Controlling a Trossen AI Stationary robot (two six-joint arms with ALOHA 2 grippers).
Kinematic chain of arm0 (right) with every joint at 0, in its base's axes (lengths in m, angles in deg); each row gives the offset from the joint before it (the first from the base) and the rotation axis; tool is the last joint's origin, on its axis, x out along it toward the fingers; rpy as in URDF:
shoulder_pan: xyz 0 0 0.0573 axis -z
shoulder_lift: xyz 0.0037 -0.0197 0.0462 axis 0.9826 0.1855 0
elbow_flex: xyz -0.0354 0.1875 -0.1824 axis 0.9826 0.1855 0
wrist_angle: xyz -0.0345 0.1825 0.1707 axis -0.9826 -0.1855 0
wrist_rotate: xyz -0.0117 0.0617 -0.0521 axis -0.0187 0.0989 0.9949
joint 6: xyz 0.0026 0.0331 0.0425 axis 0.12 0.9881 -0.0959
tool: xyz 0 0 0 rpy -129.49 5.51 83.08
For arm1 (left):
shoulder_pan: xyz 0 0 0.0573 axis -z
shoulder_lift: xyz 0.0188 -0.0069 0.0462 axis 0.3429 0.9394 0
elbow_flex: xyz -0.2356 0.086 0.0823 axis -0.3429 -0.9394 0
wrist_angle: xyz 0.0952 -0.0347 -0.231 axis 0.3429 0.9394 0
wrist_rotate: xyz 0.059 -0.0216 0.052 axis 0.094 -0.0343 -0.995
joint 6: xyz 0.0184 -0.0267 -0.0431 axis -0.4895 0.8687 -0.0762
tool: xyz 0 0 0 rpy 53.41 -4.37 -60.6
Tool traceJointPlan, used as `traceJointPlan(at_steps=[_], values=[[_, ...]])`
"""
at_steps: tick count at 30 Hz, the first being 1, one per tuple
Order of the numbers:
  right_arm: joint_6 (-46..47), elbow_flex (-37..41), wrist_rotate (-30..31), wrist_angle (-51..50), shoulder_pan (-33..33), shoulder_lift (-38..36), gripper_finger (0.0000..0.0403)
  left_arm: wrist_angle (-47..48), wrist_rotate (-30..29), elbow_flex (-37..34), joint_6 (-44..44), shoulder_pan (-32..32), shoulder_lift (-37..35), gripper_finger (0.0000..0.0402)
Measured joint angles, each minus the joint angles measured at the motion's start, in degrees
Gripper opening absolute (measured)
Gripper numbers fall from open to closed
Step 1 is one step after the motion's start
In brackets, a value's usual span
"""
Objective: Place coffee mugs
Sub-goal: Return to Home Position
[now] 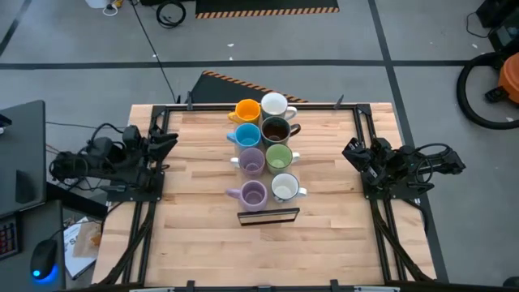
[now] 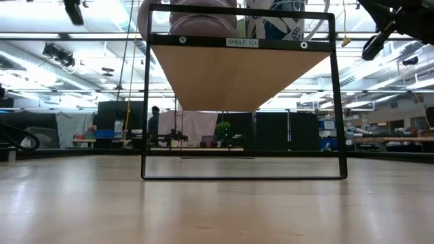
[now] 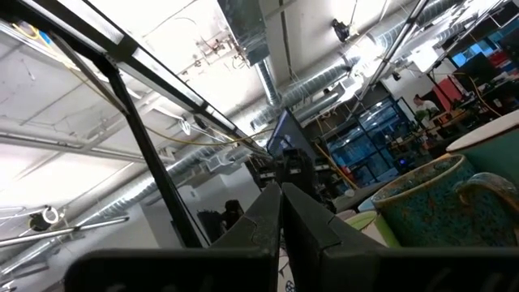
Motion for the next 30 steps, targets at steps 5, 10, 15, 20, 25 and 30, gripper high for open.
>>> traceJointPlan(at_steps=[5,10,15,20,25,30], values=[[0.0,0.0,0.0,0.0,0.0,0.0,0.002,-4.8,-2.4,-6.6,1.5,0.0,-5.3,0.0116],[0.0,0.0,0.0,0.0,0.0,0.0,0.002,-5.4,-4.2,-11.7,4.4,0.0,-10.2,0.0116],[0.0,0.0,0.0,0.0,0.0,0.0,0.0021,-7.9,-5.4,-15.3,6.1,-0.1,-10.4,0.0116],[0.0,0.0,0.0,0.0,0.0,0.0,0.0021,-12.7,-5.6,-18.9,7.4,-0.1,-10.4,0.0116],[0.0,0.0,0.0,0.0,0.0,0.0,0.002,-17.4,-6.0,-22.4,7.7,-0.1,-10.4,0.0116],[0.0,0.0,0.0,0.0,0.0,0.0,0.0022,-17.2,-6.5,-23.3,9.3,-0.6,-10.4,0.011]])
